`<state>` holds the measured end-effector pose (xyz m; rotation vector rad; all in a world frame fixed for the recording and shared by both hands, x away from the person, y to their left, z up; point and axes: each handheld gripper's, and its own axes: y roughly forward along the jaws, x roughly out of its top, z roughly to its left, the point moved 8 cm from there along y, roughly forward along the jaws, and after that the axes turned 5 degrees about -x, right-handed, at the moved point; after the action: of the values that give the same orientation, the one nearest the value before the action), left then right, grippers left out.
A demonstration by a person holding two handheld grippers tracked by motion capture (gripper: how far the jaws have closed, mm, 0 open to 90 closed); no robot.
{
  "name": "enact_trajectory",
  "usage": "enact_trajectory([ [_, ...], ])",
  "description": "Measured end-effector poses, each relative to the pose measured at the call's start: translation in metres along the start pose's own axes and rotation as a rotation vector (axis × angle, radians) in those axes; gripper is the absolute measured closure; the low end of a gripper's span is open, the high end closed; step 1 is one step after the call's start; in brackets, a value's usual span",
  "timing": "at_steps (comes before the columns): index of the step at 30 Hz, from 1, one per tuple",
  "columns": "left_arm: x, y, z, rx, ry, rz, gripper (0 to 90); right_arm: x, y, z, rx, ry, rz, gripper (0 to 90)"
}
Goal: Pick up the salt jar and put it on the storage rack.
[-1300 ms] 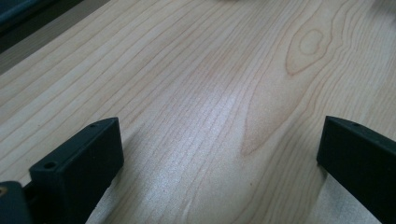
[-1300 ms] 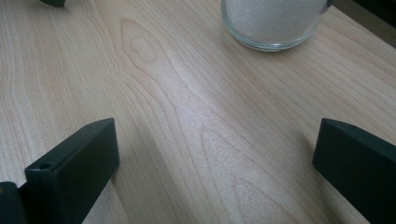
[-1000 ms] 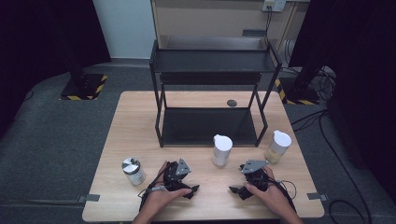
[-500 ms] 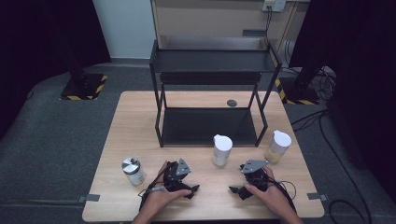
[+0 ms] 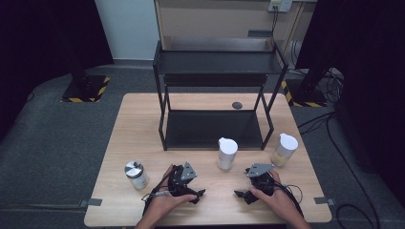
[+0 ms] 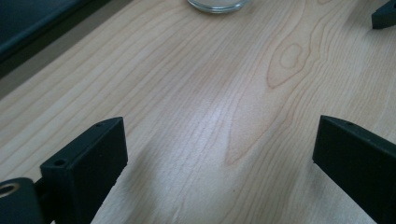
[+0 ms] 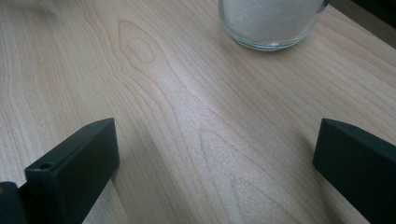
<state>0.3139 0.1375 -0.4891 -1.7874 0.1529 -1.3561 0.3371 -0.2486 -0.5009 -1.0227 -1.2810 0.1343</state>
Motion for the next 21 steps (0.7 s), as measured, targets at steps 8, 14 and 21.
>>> enact_trajectory([
  [8,0.001,-0.009,0.0,0.013,-0.007,0.008,2.0,0.0,0.0,0.0,0.0,0.0,0.0,0.8],
  [14,0.005,-0.016,-0.004,0.021,-0.006,-0.005,1.7,0.0,0.0,0.001,-0.004,0.002,0.0,0.9],
  [21,0.012,-0.032,-0.008,0.032,-0.002,-0.03,1.8,0.0,0.0,0.001,-0.004,0.003,0.0,0.9],
])
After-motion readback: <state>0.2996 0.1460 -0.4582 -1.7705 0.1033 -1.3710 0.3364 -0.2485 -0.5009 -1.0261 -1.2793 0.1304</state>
